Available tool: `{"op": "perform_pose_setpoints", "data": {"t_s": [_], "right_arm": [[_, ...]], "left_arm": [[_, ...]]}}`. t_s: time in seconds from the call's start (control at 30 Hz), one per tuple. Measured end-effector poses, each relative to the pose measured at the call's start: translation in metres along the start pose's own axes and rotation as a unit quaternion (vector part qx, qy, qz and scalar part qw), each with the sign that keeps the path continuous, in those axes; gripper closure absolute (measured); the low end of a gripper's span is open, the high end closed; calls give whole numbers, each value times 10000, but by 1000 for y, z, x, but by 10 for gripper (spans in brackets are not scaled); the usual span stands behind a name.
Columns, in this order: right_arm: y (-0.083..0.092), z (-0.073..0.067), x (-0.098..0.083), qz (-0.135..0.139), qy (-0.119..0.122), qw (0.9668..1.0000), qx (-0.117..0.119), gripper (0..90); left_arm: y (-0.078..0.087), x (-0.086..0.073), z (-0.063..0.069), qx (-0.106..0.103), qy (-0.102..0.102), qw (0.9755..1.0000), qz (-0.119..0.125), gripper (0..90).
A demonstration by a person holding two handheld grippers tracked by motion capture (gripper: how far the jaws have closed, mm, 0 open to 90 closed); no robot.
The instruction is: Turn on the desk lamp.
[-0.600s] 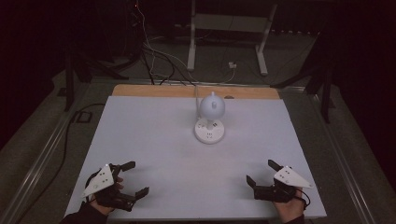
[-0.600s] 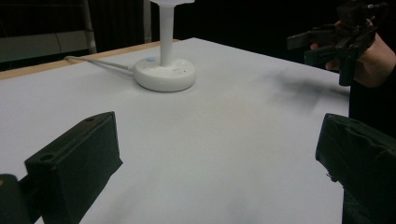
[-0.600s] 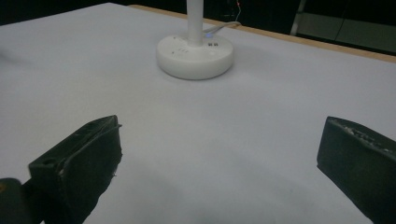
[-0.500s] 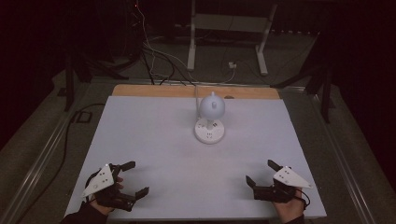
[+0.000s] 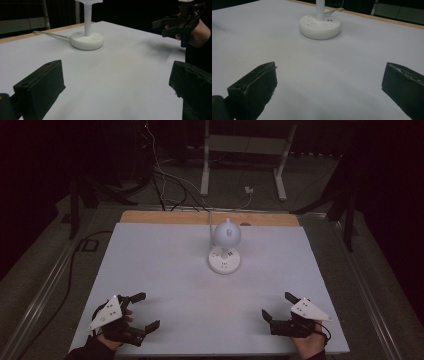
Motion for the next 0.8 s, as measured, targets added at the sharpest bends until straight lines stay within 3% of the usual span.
{"op": "perform_pose_setpoints", "data": {"t_s": [0.2,0.47,0.8], "right_arm": [[1,1,3,62,-1,10000,10,0],[2,-1,3,-142,-235,9996,86,0],[7,-3,14,-101,-206,9997,57,0]], "left_arm": [[0,0,0,2,22,10000,-5,5],[-1,1,0,-18,6,10000,-5,4],[-2,2,0,-49,37,10000,22,5]]}}
Point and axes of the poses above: each handheld gripper's, and its own axes: y roughly backward along the jaws, x roughly out of its top, z roughly to its right, the point moved 8 cm from there along -y, roughly forward along the jaws, and after that the axes turned 3 degrees about z, right-handed, at the moved point
